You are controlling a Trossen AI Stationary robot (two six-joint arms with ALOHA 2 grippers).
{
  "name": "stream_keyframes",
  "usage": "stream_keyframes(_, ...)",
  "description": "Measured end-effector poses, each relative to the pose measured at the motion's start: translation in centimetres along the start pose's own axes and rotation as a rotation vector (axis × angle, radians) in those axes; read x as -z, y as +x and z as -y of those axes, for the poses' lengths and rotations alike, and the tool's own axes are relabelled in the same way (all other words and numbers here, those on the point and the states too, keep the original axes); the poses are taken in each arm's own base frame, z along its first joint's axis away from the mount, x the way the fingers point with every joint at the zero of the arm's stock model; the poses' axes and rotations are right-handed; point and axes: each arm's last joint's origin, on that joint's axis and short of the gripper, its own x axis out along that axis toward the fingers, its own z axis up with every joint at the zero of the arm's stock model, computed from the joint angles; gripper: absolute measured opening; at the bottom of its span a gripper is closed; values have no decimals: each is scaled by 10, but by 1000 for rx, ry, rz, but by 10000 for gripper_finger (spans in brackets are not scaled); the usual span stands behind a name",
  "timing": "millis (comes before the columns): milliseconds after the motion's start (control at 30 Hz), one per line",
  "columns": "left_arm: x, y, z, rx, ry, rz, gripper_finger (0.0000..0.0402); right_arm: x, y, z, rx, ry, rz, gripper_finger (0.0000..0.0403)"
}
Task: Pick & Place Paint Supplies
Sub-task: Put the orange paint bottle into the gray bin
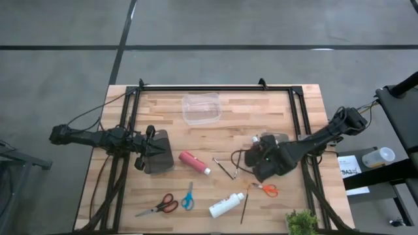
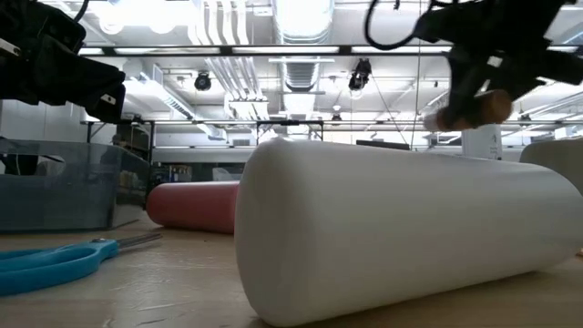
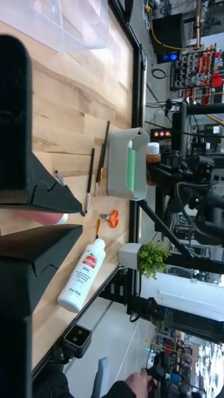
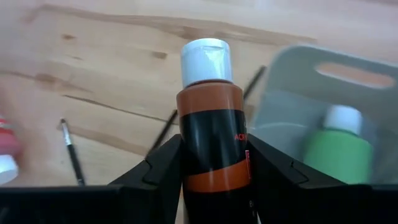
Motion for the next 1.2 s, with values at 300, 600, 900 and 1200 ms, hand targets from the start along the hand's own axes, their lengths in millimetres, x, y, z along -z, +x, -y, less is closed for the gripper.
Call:
stream_keyframes(300, 0, 0, 0, 0, 0, 0, 51, 21, -1, 23, 58, 127, 23, 147)
stream_keyframes(600, 0, 0, 0, 0, 0, 0, 51, 33, 17, 41, 122, 221, 11, 147)
stream_keyframes(900, 0, 0, 0, 0, 0, 1, 51, 43, 36, 51, 101, 264, -4, 147)
stream_keyframes(1200, 0, 0, 0, 0, 0, 0, 51, 46, 42, 55, 94, 286, -10, 152)
